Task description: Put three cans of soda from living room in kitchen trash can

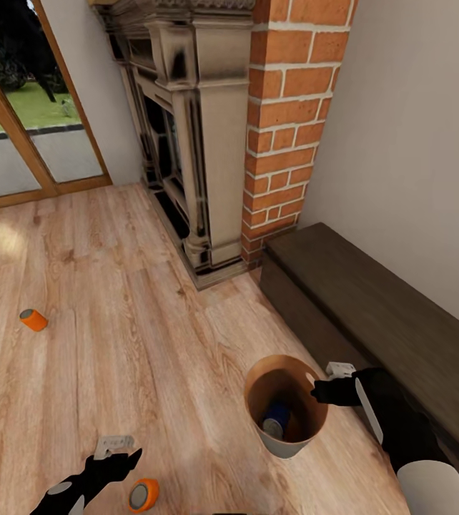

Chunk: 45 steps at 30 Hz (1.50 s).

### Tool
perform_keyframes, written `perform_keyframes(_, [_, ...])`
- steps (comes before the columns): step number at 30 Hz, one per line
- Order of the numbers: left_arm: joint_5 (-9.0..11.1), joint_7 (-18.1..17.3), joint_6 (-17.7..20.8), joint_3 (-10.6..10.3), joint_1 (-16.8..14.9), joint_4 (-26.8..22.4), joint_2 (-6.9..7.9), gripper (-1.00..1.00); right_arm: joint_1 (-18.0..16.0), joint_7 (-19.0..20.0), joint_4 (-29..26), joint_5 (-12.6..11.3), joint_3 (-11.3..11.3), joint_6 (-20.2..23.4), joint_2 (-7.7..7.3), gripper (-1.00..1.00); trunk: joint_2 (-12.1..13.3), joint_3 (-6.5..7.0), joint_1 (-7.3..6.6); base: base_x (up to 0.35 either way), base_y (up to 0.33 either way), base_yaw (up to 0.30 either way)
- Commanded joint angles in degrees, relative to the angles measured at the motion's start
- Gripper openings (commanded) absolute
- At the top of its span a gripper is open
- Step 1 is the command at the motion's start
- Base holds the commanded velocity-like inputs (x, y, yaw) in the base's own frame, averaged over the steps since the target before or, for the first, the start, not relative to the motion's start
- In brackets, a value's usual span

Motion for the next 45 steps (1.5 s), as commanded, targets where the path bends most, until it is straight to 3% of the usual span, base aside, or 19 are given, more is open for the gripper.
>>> perform_keyframes(1, [0.0, 0.0, 0.0, 0.0, 0.0, 0.0, 0.00, 1.00, 0.0, 0.1, -0.2, -1.3, 0.0, 0.3, 0.07, -1.00, -0.4, -0.20, 0.22, 0.012, 0.000, 0.000])
perform_keyframes(13, [-0.3, 0.0, 0.7, -0.1, -0.1, 2.1, -0.07, 1.00, 0.1, 0.1, -6.1, -1.3, 0.0, 2.5, 0.23, -1.00, -5.2, -2.46, 2.85, 0.002, 0.000, 0.000])
perform_keyframes(28, [-0.3, -0.5, -4.1, -0.3, -0.2, 5.9, -0.09, 1.00, 0.1, 0.1, -6.7, -1.3, 0.1, 3.0, 0.29, -1.00, -11.2, -5.59, 6.15, 0.000, 0.000, 0.000])
perform_keyframes(31, [-0.2, -0.6, -4.3, -2.2, -0.2, 5.8, -0.09, 1.00, 0.1, 0.1, -6.7, -1.3, 0.1, 3.0, 0.30, -1.00, -12.4, -6.22, 6.81, 0.000, 0.000, 0.000])
perform_keyframes(33, [-0.1, -0.6, -4.4, -4.9, -0.2, 5.7, -0.13, 1.00, 0.1, 0.1, -6.7, -1.3, 0.1, 3.0, 0.30, -1.00, -12.4, -6.28, 6.81, 0.000, 0.000, 0.000])
perform_keyframes(36, [0.0, -0.6, -4.5, -6.4, -0.1, 5.5, -0.16, 1.00, 0.1, 0.1, -6.7, -1.3, 0.1, 3.0, 0.31, -1.00, -12.4, -6.37, 6.81, 0.000, 0.000, 0.000])
perform_keyframes(40, [0.0, -0.6, -4.6, -7.0, -0.1, 5.0, -0.17, 1.00, 0.1, 0.1, -6.7, -1.4, 0.1, 3.0, 0.31, -1.00, -12.4, -6.48, 6.81, 0.000, 0.000, 0.000])
perform_keyframes(45, [0.0, -0.6, -4.5, -7.1, -0.1, 5.0, -0.17, 1.00, 0.1, 0.1, -6.8, -1.4, 0.1, 3.0, 0.31, -1.00, -14.4, -7.50, 7.90, 0.000, 0.000, 0.000])
